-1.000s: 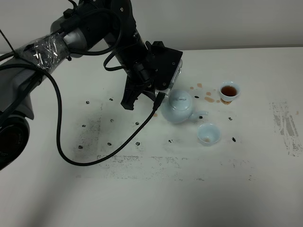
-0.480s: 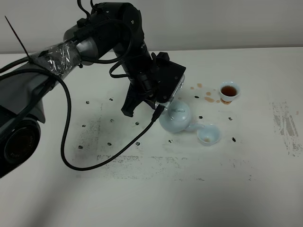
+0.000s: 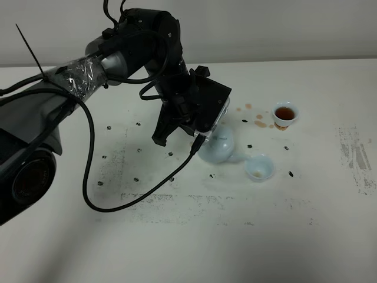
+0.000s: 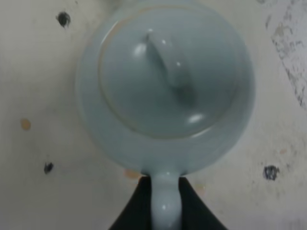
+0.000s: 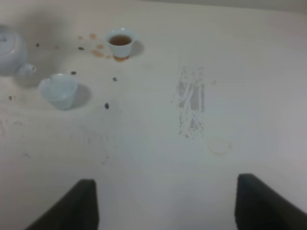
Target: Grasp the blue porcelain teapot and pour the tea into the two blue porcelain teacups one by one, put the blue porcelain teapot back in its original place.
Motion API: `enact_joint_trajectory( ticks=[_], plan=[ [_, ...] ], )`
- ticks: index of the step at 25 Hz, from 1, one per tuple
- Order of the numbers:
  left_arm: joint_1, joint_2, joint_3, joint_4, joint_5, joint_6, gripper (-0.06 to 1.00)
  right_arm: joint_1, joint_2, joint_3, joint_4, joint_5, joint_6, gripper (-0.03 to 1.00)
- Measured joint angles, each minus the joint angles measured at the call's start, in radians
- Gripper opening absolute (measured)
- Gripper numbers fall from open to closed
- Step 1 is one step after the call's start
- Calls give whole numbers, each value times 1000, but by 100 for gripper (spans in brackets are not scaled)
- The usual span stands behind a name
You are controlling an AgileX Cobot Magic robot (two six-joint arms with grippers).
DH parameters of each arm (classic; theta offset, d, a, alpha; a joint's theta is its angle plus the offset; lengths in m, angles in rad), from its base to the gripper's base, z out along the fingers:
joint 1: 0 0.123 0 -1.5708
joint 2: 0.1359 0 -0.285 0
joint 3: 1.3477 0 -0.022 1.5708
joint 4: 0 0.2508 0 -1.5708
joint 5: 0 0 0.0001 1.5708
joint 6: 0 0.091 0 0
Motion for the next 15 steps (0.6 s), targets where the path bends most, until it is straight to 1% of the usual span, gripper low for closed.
enact_joint_trajectory(
  ticks=[4, 10, 15],
  plan=[
    [-10, 0, 0, 63, 2, -23, 0, 0, 0, 0, 0, 0, 0, 58],
    [-16, -6, 0, 70, -4, -29, 0, 0, 0, 0, 0, 0, 0, 58],
    [-41, -18, 0, 80, -27, -29, 0, 0, 0, 0, 0, 0, 0, 58]
  ],
)
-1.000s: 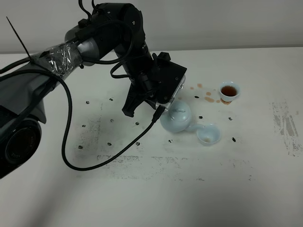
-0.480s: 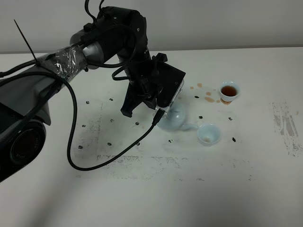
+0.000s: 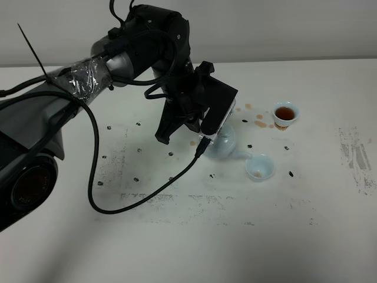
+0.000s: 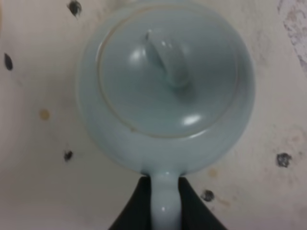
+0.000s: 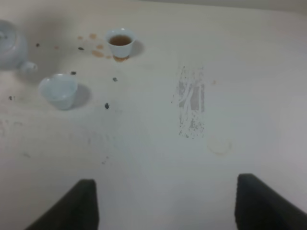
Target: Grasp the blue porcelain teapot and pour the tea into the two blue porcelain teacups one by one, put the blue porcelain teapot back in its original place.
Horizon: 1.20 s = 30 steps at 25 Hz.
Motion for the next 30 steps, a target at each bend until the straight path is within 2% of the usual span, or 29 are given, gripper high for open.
enact_joint_trajectory(
  ticks=[19, 30],
  plan=[
    [-32, -10, 0, 53, -77, 1, 0, 0, 0, 0, 0, 0, 0, 58],
    [-68, -10, 0, 137, -123, 3, 0, 0, 0, 0, 0, 0, 0, 58]
  ],
)
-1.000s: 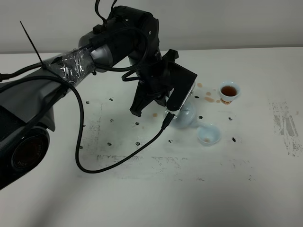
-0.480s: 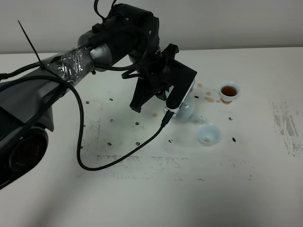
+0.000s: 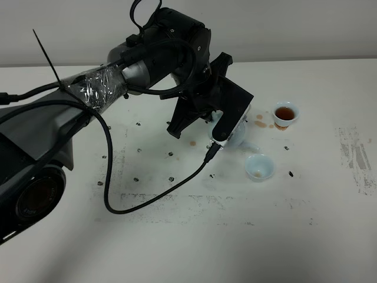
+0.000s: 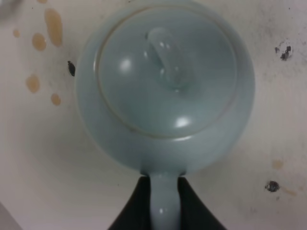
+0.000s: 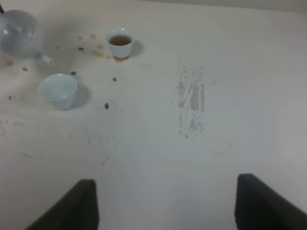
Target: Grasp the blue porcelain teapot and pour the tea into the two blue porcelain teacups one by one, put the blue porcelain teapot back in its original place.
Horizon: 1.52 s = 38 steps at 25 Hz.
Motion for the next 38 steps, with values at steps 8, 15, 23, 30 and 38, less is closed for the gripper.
enact_joint_trajectory(
  ticks=[8, 15, 23, 30, 38],
  plan=[
    [-10, -10, 0, 11, 2, 47, 0, 0, 0, 0, 0, 0, 0, 58],
    [-14, -18, 0, 11, 5, 92, 0, 0, 0, 0, 0, 0, 0, 58],
    [-34, -18, 0, 8, -17, 100, 0, 0, 0, 0, 0, 0, 0, 58],
    [-34, -18, 0, 11, -17, 102, 0, 0, 0, 0, 0, 0, 0, 58],
    [-40, -18, 0, 18, -6, 145, 0, 0, 0, 0, 0, 0, 0, 58]
  ],
)
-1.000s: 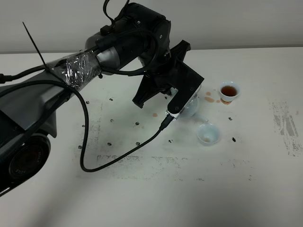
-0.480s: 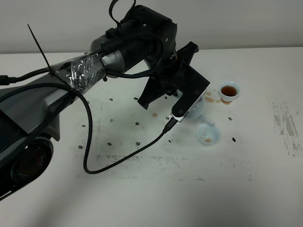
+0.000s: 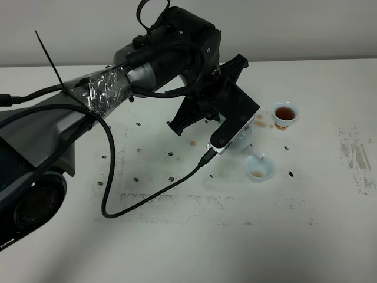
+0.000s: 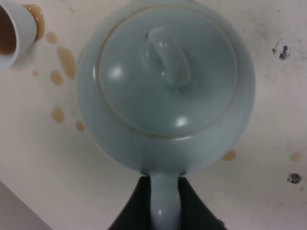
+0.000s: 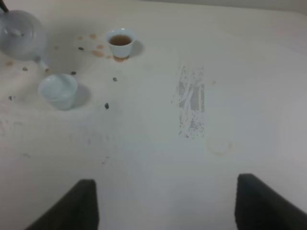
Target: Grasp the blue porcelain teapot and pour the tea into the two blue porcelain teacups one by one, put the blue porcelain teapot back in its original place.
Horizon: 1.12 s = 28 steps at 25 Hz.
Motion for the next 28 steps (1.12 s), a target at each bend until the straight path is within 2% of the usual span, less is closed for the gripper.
enact_joint_trajectory(
  ticks=[28],
  plan=[
    [-41, 0, 0, 129, 10, 7, 0, 0, 0, 0, 0, 0, 0, 58]
  ],
)
